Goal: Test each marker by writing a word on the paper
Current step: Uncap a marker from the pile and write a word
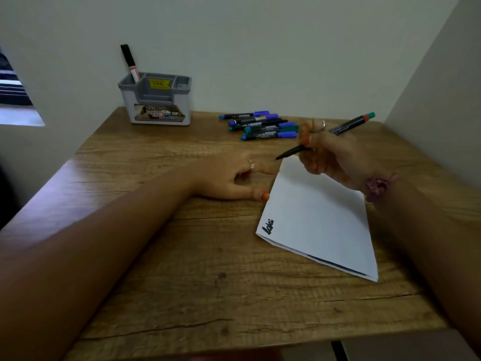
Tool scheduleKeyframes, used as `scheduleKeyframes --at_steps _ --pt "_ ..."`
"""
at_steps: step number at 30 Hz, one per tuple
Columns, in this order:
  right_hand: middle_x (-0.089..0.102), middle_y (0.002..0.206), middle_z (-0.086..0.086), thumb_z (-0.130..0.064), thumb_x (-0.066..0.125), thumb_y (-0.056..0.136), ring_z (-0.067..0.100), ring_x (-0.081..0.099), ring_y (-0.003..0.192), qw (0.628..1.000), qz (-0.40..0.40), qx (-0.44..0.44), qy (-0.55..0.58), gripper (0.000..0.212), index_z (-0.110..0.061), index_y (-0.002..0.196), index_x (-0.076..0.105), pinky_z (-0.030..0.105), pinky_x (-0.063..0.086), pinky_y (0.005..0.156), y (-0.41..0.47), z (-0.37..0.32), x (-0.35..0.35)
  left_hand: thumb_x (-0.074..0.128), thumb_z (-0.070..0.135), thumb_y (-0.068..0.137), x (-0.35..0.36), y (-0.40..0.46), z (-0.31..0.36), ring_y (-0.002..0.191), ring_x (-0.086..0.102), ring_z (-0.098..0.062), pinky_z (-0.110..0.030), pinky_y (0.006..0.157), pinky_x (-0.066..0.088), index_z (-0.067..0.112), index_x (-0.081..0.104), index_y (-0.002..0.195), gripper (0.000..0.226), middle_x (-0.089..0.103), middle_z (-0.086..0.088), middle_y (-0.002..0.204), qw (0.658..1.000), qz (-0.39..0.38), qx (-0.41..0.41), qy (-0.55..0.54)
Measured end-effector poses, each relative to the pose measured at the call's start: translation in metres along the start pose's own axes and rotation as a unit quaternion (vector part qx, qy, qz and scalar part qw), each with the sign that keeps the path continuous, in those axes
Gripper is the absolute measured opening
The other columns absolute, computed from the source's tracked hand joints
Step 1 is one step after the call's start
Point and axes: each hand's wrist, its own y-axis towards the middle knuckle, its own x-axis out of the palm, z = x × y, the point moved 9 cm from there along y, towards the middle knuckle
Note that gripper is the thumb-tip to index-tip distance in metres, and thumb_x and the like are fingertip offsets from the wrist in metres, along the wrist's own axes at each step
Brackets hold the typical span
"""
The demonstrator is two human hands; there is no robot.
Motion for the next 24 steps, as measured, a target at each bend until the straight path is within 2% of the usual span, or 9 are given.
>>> scheduleKeyframes --at_steps 2,3,5,7,10,14,18,21,24 --pt "0.056 0.063 0.0 -0.015 0.047 0.078 0.012 0.054 0.053 0.997 -0.066 0.029 -0.019 0.018 -0.014 0.091 0.06 0.02 0.043 0.045 -0.003 0.01 0.016 0.028 0.085 0.066 0.004 0.002 -0.002 0.077 0.045 -0.006 -0.027 0.069 0.042 0.023 0.056 0.121 0.087 0.044 0.01 0.087 0.999 -0.007 -0.001 0.033" --pt "0.063 0.069 0.001 -0.019 0.049 0.077 0.013 0.06 0.059 0.994 -0.1 0.041 -0.027 0.023 -0.013 0.096 0.061 0.02 0.047 0.048 -0.007 0.013 0.025 0.028 0.085 0.066 0.005 0.002 -0.003 0.078 0.046 -0.007 -0.028 0.069 0.043 0.023 0.06 0.112 0.083 0.046 0.009 0.089 0.999 -0.006 0.005 0.034" --pt "0.069 0.078 0.004 -0.022 0.052 0.071 0.016 0.065 0.069 0.988 -0.141 0.053 -0.028 0.029 -0.013 0.096 0.064 0.022 0.053 0.055 -0.015 0.019 0.036 0.035 0.08 0.072 0.005 0.002 0.002 0.079 0.048 -0.011 -0.031 0.069 0.044 0.035 0.059 0.093 0.055 0.048 0.005 0.091 1.0 -0.005 0.023 0.015" --pt "0.069 0.077 0.006 -0.018 0.056 0.07 0.018 0.066 0.068 0.988 -0.144 0.053 -0.035 0.025 -0.007 0.091 0.064 0.024 0.054 0.057 -0.022 0.025 0.039 0.038 0.072 0.077 0.005 0.002 0.007 0.081 0.048 -0.009 -0.027 0.068 0.038 0.044 0.051 0.106 0.042 0.047 0.007 0.092 0.999 -0.01 0.031 0.002" --pt "0.063 0.067 0.011 -0.013 0.063 0.068 0.014 0.062 0.055 0.987 -0.136 0.025 -0.086 0.013 -0.01 0.081 0.065 0.021 0.052 0.055 -0.03 0.03 0.04 0.041 0.077 0.073 0.005 0.003 0.007 0.096 0.046 -0.01 -0.027 0.078 0.037 0.041 0.039 0.132 0.069 0.045 0.004 0.111 0.999 -0.024 0.014 0.023" --pt "0.06 0.07 0.016 -0.008 0.064 0.069 0.011 0.057 0.051 0.978 -0.137 -0.018 -0.159 0.013 -0.019 0.074 0.068 0.018 0.048 0.051 -0.03 0.029 0.045 0.051 0.067 0.074 0.004 0.004 0.01 0.082 0.04 -0.002 -0.021 0.067 0.03 0.04 0.04 0.132 0.065 0.036 0.018 0.094 1.0 -0.02 0.016 0.005" --pt "0.062 0.067 0.003 -0.018 0.06 0.069 0.012 0.051 0.048 0.973 -0.123 -0.032 -0.193 0.008 -0.024 0.07 0.065 0.02 0.043 0.045 -0.023 0.034 0.05 0.055 0.064 0.074 0.002 0.005 0.011 0.072 0.038 0.004 -0.018 0.061 0.026 0.041 0.04 0.13 0.062 0.035 0.025 0.081 1.0 -0.006 0.017 -0.017" --pt "0.057 0.065 0.006 -0.019 0.059 0.068 0.006 0.049 0.048 0.975 -0.101 -0.035 -0.196 0.007 -0.014 0.071 0.058 0.016 0.04 0.044 -0.023 0.037 0.047 0.053 0.072 0.071 0.003 0.006 0.012 0.068 0.039 -0.002 -0.021 0.058 0.028 0.044 0.039 0.131 0.068 0.037 0.019 0.077 1.0 -0.01 0.017 -0.001" --pt "0.06 0.062 -0.006 -0.017 0.058 0.069 0.0 0.052 0.05 0.974 -0.103 -0.043 -0.199 0.005 -0.013 0.071 0.058 0.011 0.041 0.048 -0.025 0.037 0.046 0.038 0.09 0.055 0.007 0.009 0.006 0.071 0.042 -0.008 -0.025 0.059 0.034 0.033 0.051 0.125 0.09 0.044 0.008 0.082 0.999 -0.021 0.007 0.04"
